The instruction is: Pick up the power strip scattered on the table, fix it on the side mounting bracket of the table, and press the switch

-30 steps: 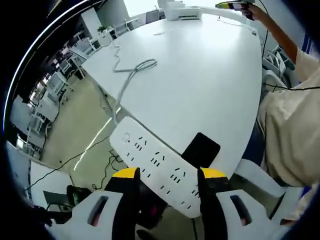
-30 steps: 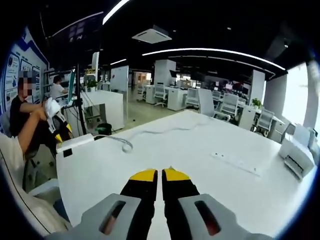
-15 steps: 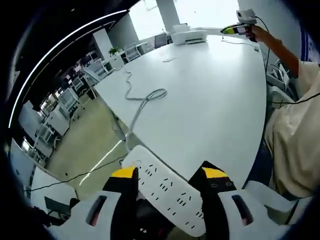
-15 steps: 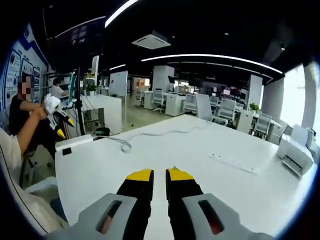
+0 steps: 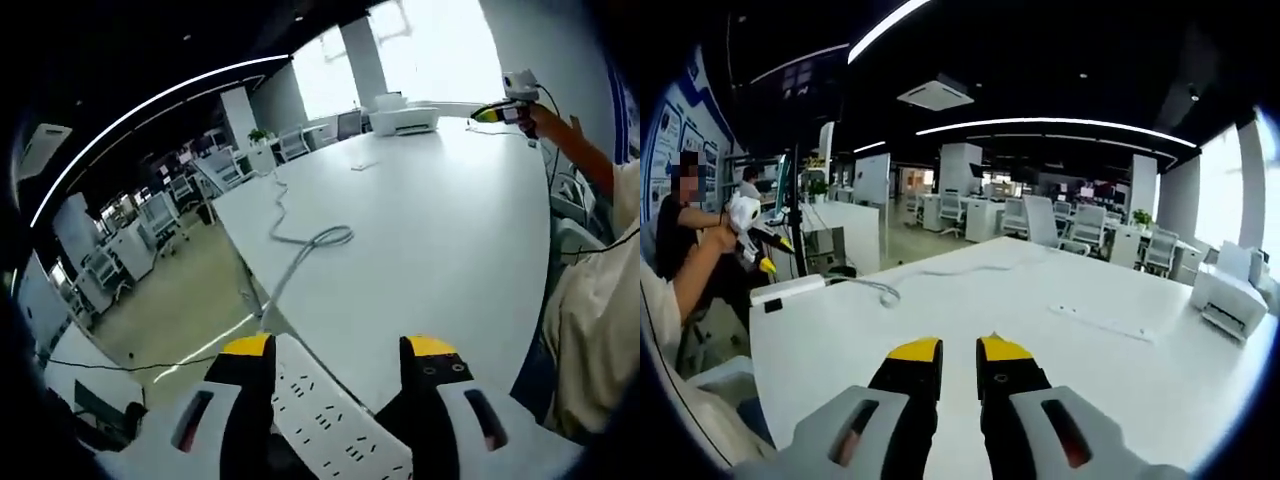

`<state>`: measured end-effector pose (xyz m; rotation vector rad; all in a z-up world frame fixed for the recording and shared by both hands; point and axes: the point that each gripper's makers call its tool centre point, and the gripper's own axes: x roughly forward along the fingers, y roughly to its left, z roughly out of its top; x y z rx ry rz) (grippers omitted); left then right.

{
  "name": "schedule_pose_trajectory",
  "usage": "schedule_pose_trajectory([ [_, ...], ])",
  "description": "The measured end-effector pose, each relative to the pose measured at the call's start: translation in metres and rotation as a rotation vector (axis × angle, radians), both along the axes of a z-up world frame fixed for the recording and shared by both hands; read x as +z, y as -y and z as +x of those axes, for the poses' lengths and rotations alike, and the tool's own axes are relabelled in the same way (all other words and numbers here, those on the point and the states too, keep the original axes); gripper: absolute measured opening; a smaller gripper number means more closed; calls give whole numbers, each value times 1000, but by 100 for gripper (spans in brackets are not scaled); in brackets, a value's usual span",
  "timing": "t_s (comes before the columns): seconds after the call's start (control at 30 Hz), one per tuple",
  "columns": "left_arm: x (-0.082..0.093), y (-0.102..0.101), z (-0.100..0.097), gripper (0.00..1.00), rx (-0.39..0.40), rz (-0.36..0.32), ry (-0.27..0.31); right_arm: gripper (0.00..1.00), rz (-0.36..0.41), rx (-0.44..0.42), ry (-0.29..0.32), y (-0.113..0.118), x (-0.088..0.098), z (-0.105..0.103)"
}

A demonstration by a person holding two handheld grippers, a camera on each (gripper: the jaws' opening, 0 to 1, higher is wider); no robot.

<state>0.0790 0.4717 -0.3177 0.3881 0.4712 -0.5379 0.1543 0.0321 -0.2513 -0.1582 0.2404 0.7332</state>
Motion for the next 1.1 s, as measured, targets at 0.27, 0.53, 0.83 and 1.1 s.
schedule_pose_trajectory([
  [0.27,18,31,7,57,-11,-123,123,13,35,-13,17,5,-5,-2],
  [0.53,28,59,9,57,-28,-222,203,17,54,-35,44,13,-9,-10],
  [0.83,30,80,14,57,-18,-308,266,21,93,-71,88,26,-6,-16],
  [1.1,40,83,17,57,22,-358,337,24,126,-109,110,36,-9,-18],
])
